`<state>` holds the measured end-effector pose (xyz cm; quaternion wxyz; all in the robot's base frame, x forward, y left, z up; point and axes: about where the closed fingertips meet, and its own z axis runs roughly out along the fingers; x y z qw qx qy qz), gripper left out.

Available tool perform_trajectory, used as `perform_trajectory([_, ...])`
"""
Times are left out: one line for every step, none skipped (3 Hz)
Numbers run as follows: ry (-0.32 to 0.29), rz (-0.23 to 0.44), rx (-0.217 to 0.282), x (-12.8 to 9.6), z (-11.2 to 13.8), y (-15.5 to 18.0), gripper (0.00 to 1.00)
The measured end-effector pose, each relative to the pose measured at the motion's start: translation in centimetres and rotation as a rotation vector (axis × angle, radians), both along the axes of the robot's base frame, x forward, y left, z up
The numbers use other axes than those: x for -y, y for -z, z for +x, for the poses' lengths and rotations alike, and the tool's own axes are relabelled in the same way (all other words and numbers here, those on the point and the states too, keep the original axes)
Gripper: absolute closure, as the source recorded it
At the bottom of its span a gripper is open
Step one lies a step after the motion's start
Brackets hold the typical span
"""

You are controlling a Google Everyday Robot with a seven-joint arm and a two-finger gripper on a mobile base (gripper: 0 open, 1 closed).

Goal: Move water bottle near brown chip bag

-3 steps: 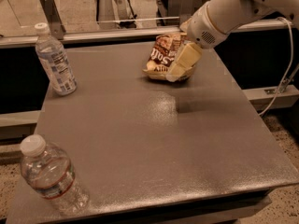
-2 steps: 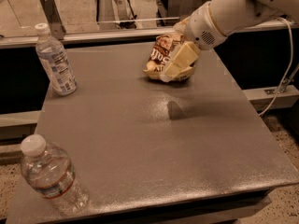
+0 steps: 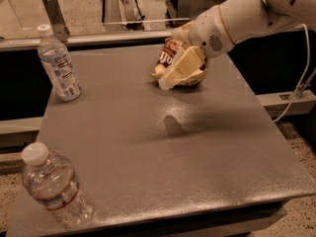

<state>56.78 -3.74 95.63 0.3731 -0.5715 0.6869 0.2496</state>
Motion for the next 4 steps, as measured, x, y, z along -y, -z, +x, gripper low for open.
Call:
perform_trajectory([-0.062, 0.089, -0.005, -1.7, -0.8, -0.2, 0.00])
perform_trajectory([-0.215, 0.255, -0.004, -6.1, -4.2, -1.6, 0.00])
perform_trajectory([-0.400, 0.387, -0.007, -10.1, -8.6, -3.3, 0.00])
perform_trajectory([-0.541, 0.438, -0.008, -13.4, -12.7, -3.4, 0.00])
